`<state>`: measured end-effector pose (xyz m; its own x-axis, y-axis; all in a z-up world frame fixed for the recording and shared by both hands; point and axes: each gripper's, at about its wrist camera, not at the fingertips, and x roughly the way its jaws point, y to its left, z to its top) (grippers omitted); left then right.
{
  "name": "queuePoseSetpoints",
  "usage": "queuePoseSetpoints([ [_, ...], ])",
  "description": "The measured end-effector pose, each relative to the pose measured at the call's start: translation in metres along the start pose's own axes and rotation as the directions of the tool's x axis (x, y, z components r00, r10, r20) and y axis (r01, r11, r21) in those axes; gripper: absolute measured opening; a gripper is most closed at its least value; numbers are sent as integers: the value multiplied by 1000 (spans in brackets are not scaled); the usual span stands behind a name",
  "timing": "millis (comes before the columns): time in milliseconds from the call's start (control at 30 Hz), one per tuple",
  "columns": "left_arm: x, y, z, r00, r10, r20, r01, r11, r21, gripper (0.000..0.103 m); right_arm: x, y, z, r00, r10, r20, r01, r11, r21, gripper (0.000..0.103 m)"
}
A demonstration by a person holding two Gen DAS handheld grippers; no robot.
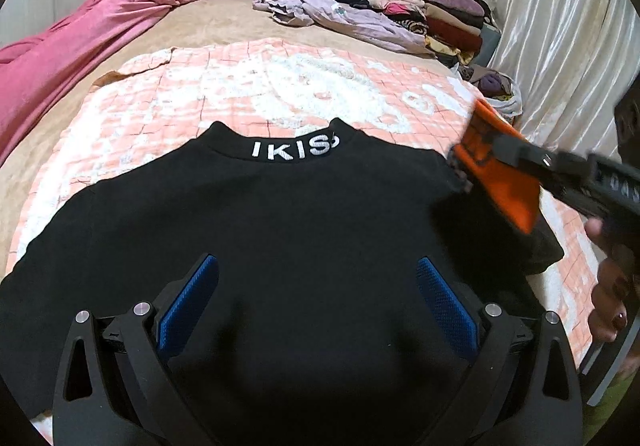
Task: Fold small clothes
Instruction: 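Lift the cuff with the right tool and fold the sleeve across the shirt body, then grasp the folded orange cuff with the left tool and reposition it on the body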
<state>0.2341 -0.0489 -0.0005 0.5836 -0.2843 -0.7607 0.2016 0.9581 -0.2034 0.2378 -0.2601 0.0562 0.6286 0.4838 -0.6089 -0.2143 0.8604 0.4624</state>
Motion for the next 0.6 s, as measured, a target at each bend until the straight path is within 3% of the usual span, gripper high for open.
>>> queuePoseSetpoints([
  [67, 4, 0, -2, 1000, -12, -13, 12, 1000, 1, 99, 14, 3, 4, 997, 69, -26, -68, 998, 8, 17],
  [100, 6, 0, -3, 1000, -24, -17, 24, 1000, 1, 99, 21, 4, 4, 995, 97, -36, -96, 995, 17, 42],
  [133, 7, -1, -3, 999, -33, -20, 33, 999, 1, 99, 23, 5, 2, 993, 115, -40, -114, 993, 26, 53],
  [267, 19, -4, -8, 994, -100, -40, 99, 995, -14, 98, 15, 3, -1, 999, 33, -21, -33, 999, -8, 53],
  [400, 36, -12, -11, 977, -199, -74, 194, 979, -62, 95, -4, -17, -2, 998, -62, 20, 62, 998, 9, 53],
  [467, 45, -21, -11, 972, -217, -93, 210, 975, -77, 73, -14, -30, -1, 993, -107, 42, 106, 994, 26, 53],
  [533, 54, -30, -10, 967, -228, -112, 220, 972, -83, 72, -21, -41, 0, 989, -134, 56, 132, 990, 50, 53],
  [600, 64, -41, -9, 973, -192, -129, 185, 980, -67, 72, -30, -53, 1, 985, -157, 77, 151, 986, 74, 53],
])
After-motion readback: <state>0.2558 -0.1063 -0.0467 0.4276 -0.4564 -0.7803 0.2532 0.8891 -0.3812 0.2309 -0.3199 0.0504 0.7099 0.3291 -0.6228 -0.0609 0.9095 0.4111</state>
